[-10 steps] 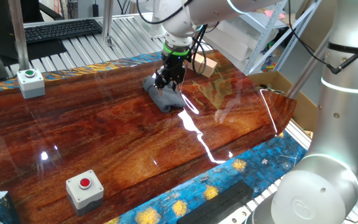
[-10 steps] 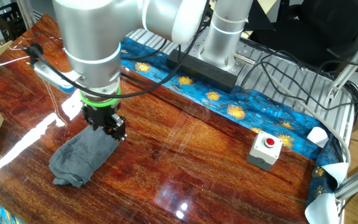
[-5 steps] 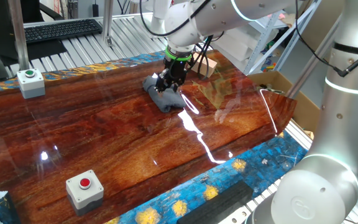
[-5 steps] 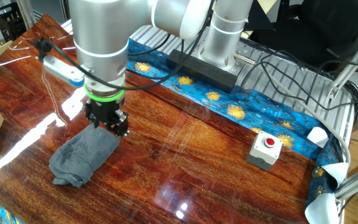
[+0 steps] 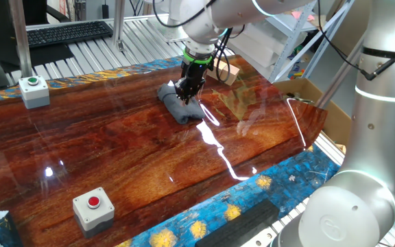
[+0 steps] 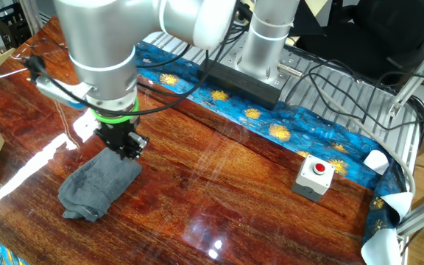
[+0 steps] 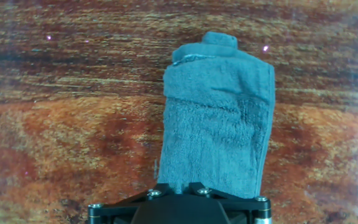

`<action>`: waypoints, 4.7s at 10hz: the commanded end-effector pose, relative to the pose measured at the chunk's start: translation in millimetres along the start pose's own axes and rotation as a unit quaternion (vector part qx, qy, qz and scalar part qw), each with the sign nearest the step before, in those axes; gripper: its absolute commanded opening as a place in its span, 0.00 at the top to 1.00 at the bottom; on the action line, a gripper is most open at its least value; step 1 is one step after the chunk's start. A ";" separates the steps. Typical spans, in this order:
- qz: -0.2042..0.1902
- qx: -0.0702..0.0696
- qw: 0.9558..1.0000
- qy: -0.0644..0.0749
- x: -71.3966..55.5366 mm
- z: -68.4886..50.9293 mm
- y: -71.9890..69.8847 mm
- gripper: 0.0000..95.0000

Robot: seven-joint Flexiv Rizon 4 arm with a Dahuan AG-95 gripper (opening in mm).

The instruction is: Clean the table with a cloth

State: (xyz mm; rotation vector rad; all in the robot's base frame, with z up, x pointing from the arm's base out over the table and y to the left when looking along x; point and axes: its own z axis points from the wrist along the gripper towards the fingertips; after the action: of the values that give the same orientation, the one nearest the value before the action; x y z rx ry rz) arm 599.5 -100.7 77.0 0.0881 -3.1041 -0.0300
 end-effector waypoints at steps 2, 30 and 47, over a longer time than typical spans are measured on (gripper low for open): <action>0.038 0.030 0.999 -0.003 0.6 0.4 -0.4 1.00; 0.066 0.026 0.997 -0.009 -48.7 36.9 -17.6 0.00; 0.041 0.026 0.998 -0.036 -62.5 53.1 -19.9 1.00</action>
State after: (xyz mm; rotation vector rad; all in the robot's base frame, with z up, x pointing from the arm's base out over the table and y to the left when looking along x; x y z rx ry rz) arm 660.9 -116.0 21.6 -0.0395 -3.1787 0.0508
